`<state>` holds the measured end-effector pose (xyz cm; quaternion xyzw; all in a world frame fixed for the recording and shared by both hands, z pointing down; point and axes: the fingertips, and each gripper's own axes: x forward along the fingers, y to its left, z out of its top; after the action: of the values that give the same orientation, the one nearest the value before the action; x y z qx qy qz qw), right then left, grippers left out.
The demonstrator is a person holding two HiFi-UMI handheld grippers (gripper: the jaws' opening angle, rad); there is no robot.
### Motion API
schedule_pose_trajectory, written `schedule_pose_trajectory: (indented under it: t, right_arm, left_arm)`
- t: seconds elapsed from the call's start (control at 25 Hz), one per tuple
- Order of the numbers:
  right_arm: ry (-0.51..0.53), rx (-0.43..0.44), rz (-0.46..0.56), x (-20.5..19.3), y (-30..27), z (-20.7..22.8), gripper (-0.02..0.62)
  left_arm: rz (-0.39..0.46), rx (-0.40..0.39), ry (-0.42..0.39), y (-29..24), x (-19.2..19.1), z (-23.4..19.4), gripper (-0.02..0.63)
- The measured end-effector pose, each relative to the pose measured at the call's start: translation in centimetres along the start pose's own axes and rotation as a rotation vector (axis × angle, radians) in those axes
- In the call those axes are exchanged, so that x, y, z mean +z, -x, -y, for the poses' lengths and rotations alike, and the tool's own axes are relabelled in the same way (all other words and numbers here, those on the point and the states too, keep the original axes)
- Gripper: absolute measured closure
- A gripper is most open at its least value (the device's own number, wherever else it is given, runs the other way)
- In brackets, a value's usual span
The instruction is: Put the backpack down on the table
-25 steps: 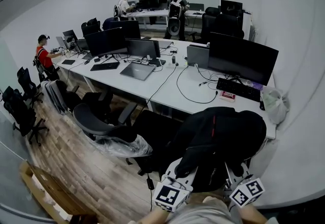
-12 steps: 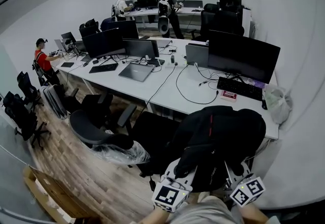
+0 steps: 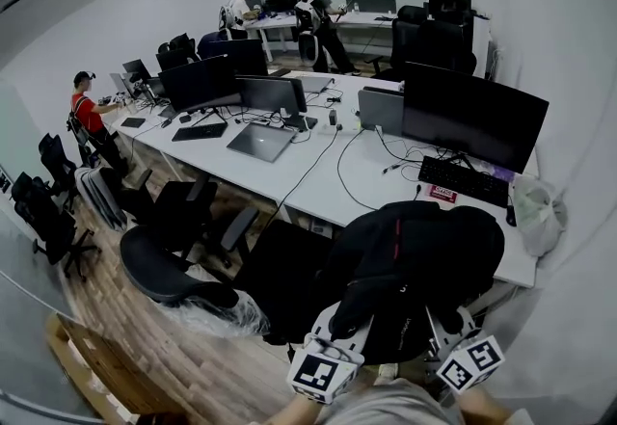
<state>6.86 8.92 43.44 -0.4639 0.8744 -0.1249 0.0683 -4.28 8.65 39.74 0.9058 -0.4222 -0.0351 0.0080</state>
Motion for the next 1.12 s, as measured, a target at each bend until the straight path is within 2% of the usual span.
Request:
schedule_pose_trajectory:
  t: [0.56,1.12]
  right_arm:
    - [-0.003,0.060,-0.005,3.0,-5.9,9.4,0.566]
    - [0.014,0.113,-0.020,5.0,-8.9,14.4,0.566]
  left_arm:
    - [-0.002,0.050,-0.004,-10.8,-0.2,-2.5,0.569]
    - [0.020,0.109,-0.025,-16.5,-0.2,-3.9,0.569]
